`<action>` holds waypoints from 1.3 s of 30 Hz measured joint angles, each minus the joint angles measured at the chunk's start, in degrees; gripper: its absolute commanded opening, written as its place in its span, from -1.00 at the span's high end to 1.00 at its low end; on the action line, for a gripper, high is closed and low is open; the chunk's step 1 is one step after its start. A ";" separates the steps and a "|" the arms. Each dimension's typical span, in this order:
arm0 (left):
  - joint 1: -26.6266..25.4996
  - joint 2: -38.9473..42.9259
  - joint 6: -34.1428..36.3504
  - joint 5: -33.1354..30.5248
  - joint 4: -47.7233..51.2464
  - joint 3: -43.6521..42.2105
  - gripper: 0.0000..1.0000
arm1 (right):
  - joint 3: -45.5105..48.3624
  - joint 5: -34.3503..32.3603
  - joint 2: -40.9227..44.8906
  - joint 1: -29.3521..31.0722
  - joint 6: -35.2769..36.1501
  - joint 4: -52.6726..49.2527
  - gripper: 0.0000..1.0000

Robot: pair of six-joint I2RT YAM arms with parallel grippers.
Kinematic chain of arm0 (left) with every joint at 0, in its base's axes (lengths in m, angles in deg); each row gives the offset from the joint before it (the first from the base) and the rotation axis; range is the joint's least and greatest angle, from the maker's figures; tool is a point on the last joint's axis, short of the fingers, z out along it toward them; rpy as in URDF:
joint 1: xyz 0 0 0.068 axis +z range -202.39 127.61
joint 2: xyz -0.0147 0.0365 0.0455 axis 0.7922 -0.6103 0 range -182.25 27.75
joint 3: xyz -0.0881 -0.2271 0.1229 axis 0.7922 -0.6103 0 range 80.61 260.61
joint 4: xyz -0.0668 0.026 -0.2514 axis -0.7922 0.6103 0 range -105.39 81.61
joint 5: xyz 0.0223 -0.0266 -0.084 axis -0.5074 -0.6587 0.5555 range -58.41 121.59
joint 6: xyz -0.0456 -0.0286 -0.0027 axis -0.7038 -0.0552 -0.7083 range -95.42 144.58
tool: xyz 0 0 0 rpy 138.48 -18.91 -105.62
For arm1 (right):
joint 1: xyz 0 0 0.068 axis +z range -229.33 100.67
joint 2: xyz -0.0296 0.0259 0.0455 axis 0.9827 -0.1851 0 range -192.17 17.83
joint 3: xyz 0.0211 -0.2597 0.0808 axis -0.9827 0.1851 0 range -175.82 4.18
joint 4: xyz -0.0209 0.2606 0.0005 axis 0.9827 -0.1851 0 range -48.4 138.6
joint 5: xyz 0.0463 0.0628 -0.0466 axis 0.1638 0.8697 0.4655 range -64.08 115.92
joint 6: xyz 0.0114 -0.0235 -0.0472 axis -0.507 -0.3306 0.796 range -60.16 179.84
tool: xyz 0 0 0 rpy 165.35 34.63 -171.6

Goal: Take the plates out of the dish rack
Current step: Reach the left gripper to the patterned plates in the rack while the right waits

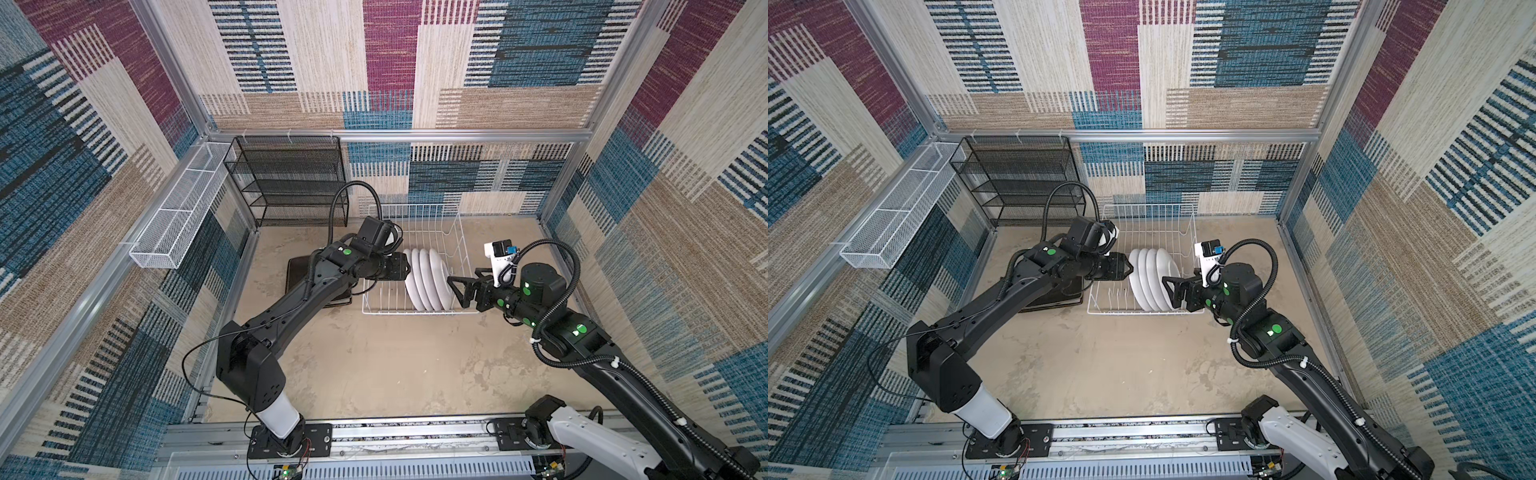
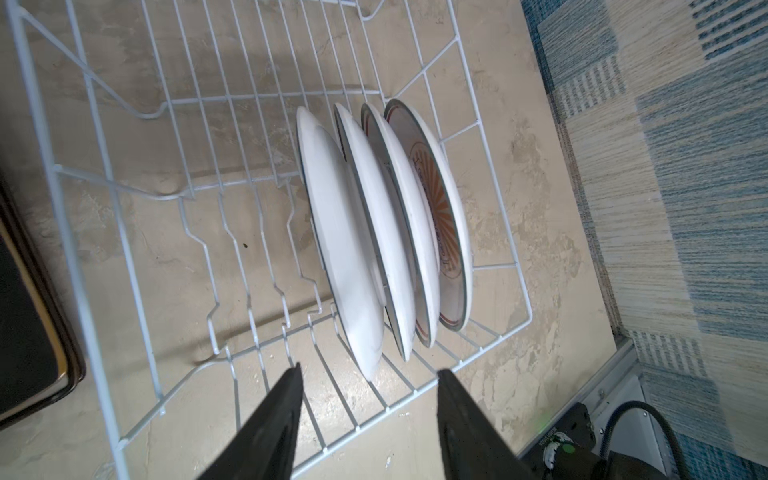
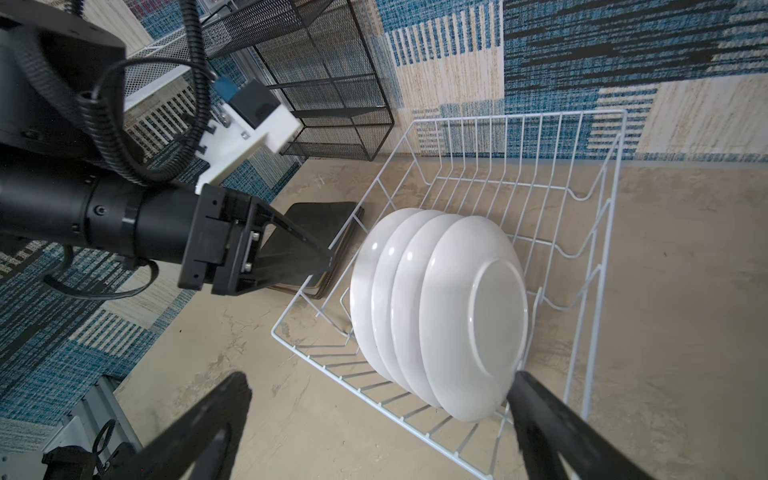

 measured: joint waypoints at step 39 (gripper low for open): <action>-0.26 -16.15 -6.51 6.43 -5.57 8.15 0.80 | 1.51 -0.42 3.37 0.00 -4.85 -4.02 -0.98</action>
